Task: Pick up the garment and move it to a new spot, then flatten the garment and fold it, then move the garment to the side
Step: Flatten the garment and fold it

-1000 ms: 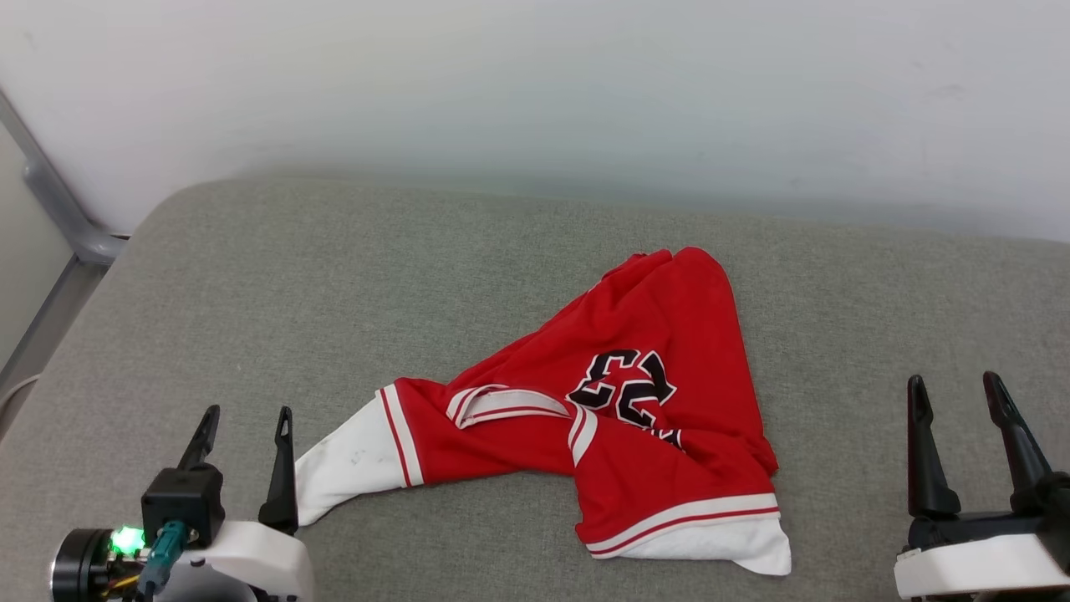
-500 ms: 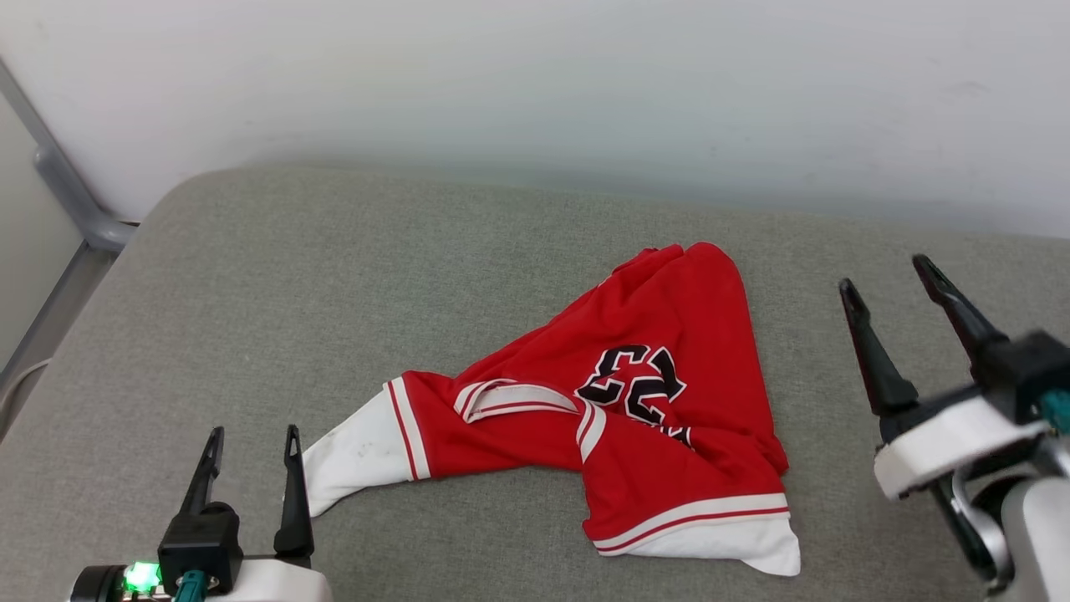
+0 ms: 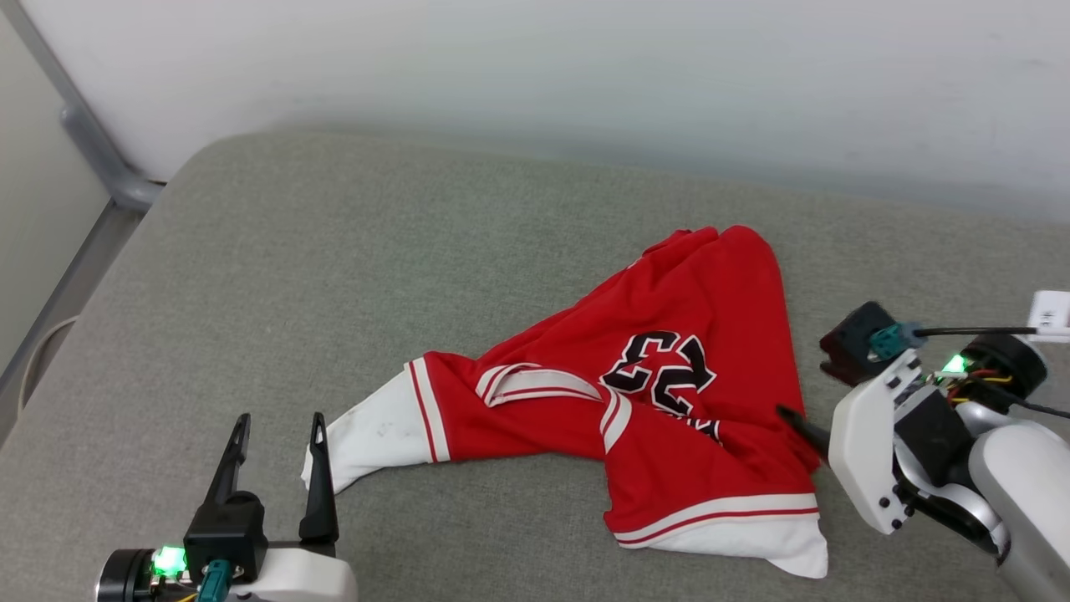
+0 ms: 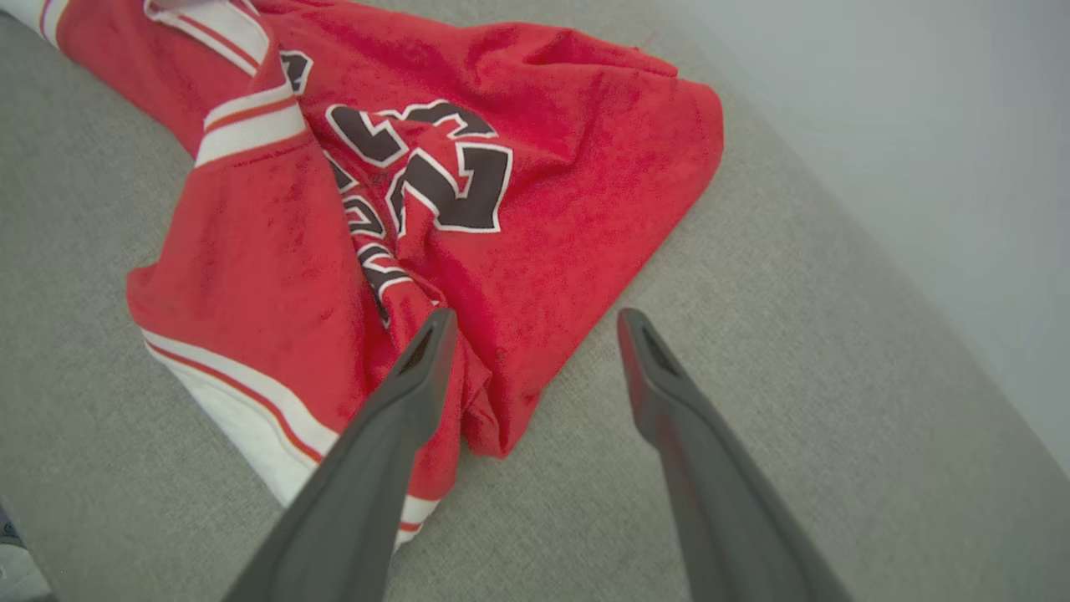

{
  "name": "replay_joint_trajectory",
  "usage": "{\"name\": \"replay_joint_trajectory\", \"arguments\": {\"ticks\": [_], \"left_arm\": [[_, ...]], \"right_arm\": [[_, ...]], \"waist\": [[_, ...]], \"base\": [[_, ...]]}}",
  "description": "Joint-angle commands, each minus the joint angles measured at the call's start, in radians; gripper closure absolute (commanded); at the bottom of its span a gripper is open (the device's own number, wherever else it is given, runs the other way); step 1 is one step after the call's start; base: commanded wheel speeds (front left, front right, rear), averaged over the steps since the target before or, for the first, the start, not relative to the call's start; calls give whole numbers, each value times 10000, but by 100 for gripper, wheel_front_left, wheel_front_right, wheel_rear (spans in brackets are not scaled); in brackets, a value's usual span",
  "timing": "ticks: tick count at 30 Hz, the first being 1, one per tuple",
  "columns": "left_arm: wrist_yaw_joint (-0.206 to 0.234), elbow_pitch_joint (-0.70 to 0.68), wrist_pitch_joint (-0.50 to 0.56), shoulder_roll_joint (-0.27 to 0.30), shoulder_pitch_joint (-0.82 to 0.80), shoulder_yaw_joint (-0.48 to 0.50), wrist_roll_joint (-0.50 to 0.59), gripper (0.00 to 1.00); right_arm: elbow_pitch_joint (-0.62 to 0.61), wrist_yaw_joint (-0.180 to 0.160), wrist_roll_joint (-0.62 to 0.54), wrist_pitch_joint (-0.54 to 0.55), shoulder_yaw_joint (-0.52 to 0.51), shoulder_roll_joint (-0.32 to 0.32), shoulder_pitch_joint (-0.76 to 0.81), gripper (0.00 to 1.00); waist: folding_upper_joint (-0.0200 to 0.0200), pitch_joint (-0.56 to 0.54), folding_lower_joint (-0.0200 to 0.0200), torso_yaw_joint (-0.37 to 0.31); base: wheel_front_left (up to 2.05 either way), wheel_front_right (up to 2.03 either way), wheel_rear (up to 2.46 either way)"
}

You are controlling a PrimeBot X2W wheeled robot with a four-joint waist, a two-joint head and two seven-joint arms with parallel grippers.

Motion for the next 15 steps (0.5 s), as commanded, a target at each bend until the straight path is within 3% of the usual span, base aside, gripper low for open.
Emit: {"name": "replay_joint_trajectory", "arguments": {"ticks": [1, 5, 15], "left_arm": [[-128, 21, -24, -131, -153, 105, 143, 0], [-378, 59, -24, -443, -337, 294, 394, 0], [-911, 135, -25, -1163, -749, 636, 952, 0]], "right_arm": [[205, -14, 346, 329, 503, -161, -357, 0], [857, -14, 835, 794, 1717, -396, -1126, 0], [3236, -9, 1847, 1687, 4526, 6, -2254, 0]], "waist": [[0, 192, -1, 165], [0, 573, -1, 392], [0, 1443, -1, 760]], "base": [[0, 0, 0], [0, 0, 0], [0, 0, 0]]}}
